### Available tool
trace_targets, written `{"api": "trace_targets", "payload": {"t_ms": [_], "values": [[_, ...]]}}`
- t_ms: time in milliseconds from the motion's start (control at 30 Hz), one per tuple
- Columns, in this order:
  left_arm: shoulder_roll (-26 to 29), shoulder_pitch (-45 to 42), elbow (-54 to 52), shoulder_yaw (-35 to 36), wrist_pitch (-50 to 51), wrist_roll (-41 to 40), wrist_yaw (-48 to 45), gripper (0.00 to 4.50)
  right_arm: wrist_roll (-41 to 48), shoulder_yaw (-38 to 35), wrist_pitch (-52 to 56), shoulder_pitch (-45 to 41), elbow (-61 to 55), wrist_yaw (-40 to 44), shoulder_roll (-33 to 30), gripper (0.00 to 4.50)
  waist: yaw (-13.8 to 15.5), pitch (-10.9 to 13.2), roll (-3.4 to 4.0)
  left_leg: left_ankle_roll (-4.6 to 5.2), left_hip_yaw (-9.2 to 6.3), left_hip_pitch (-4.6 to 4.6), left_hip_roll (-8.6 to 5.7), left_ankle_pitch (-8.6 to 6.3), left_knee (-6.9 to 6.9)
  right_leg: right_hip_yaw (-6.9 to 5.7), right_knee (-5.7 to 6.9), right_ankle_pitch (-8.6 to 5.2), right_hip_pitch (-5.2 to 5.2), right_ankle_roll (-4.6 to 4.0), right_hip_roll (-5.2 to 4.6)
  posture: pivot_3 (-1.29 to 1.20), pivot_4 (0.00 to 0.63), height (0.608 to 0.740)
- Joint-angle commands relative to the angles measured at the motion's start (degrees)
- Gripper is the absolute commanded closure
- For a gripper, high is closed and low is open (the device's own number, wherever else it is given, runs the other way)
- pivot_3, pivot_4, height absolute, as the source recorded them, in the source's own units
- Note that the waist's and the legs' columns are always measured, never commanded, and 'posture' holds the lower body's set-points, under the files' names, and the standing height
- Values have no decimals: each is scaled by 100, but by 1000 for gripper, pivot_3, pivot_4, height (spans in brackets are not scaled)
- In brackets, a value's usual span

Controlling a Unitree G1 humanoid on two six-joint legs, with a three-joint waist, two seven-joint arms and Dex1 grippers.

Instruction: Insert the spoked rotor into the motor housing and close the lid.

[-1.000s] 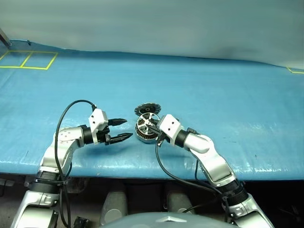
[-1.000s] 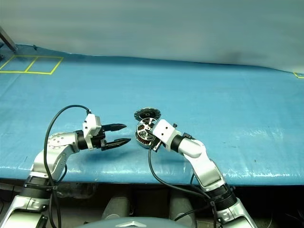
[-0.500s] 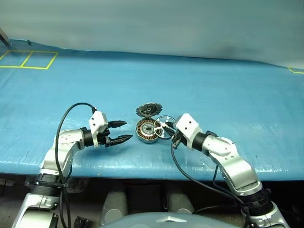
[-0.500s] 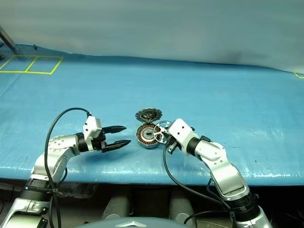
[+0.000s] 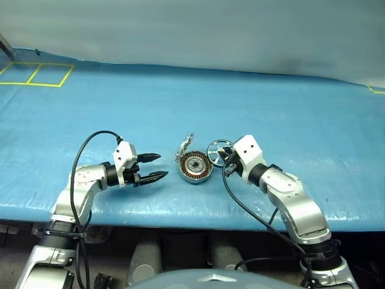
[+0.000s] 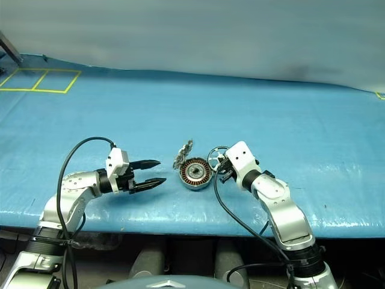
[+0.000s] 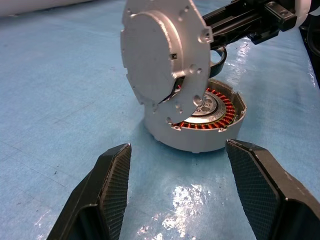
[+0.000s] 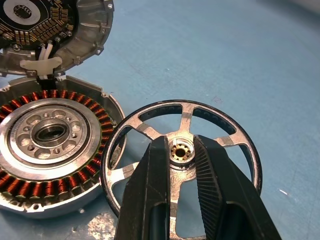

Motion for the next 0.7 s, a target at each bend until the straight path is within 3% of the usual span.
{"api": "trace_targets", "payload": {"t_ms": [33,400,700], "values": [[26,-3,-160,29,-76,-57,-16,1221,16,-369,163,-86,-28,-278,76,4090,0,0,0,0,0,0,0,0,1,0,0,0,0,0,0,0,150,740],[30,12,-110,34,-97,-52,-28,1221,684,-848,432,-231,-373,-398,623,4090,-24,1,1,0,-1,1,2,0,-9,0,1,0,-3,0,4,0,150,740],[17,25,-99,34,-116,-60,-39,1221,245,-634,487,-147,-7,-692,296,4090,-17,1,1,0,0,2,1,0,-6,1,1,1,-2,0,3,0,150,740]]}}
